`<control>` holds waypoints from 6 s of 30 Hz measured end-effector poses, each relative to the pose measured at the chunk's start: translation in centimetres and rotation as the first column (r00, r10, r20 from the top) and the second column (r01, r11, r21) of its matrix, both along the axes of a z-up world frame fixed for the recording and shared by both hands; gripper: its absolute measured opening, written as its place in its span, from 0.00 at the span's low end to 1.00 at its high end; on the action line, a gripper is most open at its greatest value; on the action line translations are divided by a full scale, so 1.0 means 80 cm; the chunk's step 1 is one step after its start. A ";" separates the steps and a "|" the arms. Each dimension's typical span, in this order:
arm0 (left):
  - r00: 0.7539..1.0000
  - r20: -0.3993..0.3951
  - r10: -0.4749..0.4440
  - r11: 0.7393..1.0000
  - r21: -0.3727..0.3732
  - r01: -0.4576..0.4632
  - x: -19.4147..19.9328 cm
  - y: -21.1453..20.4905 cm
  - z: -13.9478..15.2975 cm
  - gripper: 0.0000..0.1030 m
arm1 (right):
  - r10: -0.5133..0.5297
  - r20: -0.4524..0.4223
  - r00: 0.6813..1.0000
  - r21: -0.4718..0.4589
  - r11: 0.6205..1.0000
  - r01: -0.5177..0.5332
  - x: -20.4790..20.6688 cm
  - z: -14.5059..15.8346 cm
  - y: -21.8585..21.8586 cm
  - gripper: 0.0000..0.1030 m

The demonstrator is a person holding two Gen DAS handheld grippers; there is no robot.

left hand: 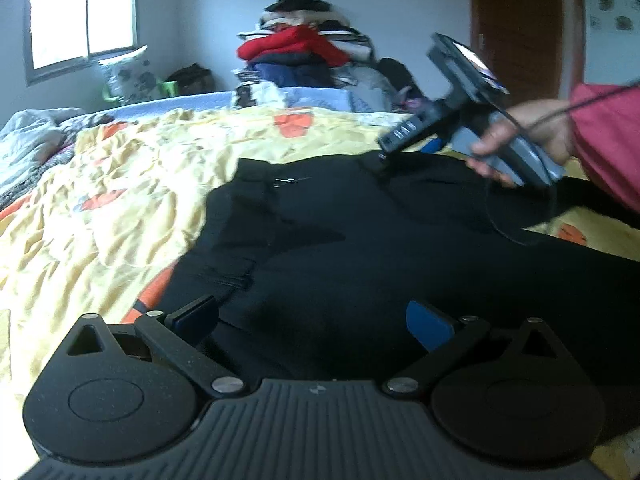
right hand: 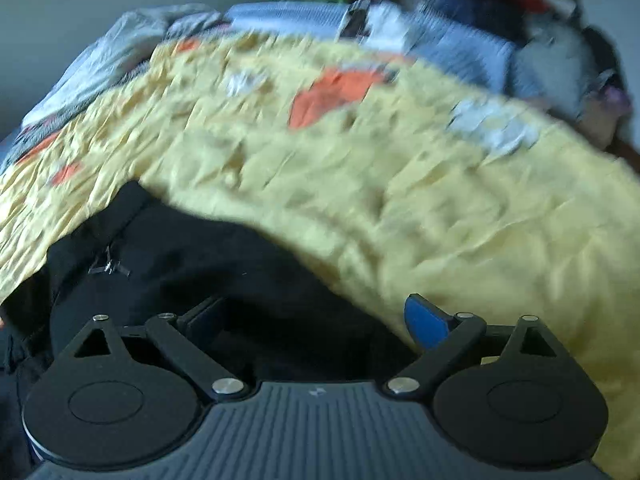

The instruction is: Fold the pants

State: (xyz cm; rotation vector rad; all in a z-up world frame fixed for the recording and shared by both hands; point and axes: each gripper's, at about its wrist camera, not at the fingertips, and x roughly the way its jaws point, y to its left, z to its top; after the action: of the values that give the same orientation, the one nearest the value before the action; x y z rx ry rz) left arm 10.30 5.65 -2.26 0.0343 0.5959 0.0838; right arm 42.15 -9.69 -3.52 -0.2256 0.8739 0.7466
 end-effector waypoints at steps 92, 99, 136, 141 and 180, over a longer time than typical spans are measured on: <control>0.723 -0.109 -0.682 0.715 0.110 0.691 -0.003 -0.241 -0.018 0.62 | -0.825 -0.483 0.294 0.527 -0.006 0.850 -0.292 -0.036 -0.622 0.61; 0.701 -0.109 -0.705 0.704 0.017 0.710 0.010 -0.244 -0.018 0.34 | -0.863 -0.424 0.274 0.537 0.004 0.844 -0.285 -0.035 -0.611 0.05; 0.506 -0.113 -0.855 0.519 -0.192 0.833 -0.058 -0.206 0.016 0.54 | -0.904 -0.420 -0.081 0.520 -0.313 0.795 -0.684 -0.034 -0.608 0.26; 0.598 -0.024 -0.801 0.593 -0.163 0.788 -0.056 -0.201 0.027 0.63 | -0.962 -0.273 0.013 0.534 -0.141 0.833 -0.659 -0.006 -0.572 0.35; 0.831 -0.154 -0.534 0.845 -0.053 0.532 0.014 -0.167 -0.002 0.72 | -0.065 0.046 0.997 0.077 0.995 0.061 -0.232 0.003 -0.163 0.07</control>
State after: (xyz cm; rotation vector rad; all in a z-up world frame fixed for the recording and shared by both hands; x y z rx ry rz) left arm 11.39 -7.72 -2.45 0.2017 0.7331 -0.4736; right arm 23.60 -22.71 -3.30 -0.1476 0.8018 0.7116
